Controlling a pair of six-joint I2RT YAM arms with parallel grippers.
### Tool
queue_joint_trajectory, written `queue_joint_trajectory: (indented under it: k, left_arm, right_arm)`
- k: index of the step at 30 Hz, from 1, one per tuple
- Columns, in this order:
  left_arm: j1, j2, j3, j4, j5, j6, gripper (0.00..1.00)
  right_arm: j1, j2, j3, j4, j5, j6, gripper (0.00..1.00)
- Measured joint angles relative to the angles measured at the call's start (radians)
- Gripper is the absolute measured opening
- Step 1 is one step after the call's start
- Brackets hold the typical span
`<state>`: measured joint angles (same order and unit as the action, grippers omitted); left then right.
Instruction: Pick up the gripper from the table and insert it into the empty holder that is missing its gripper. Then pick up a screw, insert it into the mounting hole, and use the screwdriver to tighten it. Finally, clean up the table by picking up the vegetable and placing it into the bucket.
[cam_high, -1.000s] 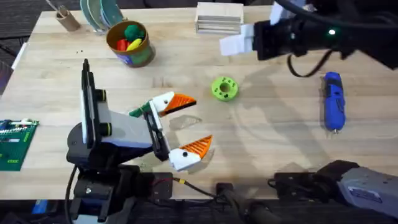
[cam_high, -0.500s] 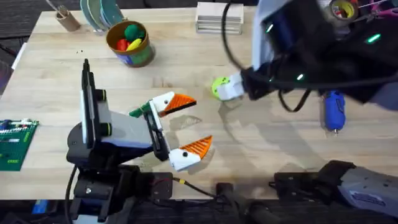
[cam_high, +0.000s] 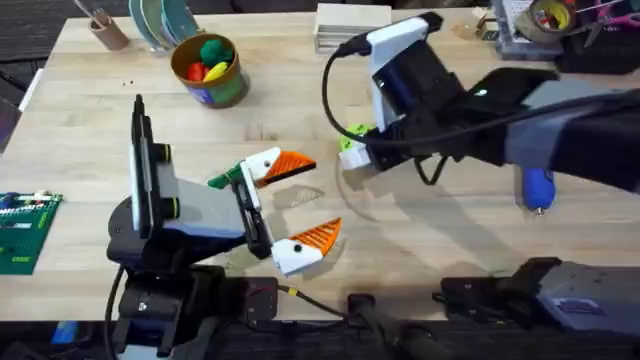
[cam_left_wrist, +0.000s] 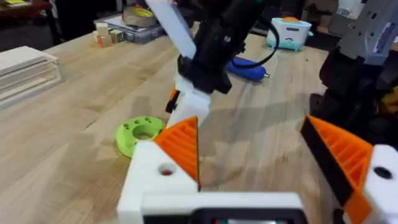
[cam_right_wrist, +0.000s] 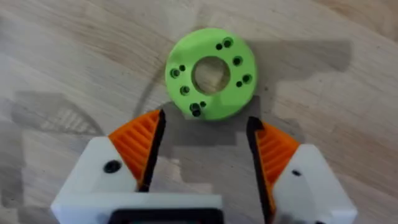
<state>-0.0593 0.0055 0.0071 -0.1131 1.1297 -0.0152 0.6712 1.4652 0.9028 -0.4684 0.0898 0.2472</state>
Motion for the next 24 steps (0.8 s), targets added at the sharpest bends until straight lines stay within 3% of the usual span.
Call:
queue_joint_trajectory:
  k: [11, 24]
  left_arm:
    - [0.000, 0.000, 0.000, 0.000, 0.000, 0.000, 0.993]
    - [0.000, 0.000, 0.000, 0.000, 0.000, 0.000, 0.992]
  right_arm:
    - [0.002, 0.030, -0.002, 0.058, 0.000, 0.006, 0.630]
    - [0.013, 0.039, -0.002, 0.077, 0.002, -0.024, 0.582]
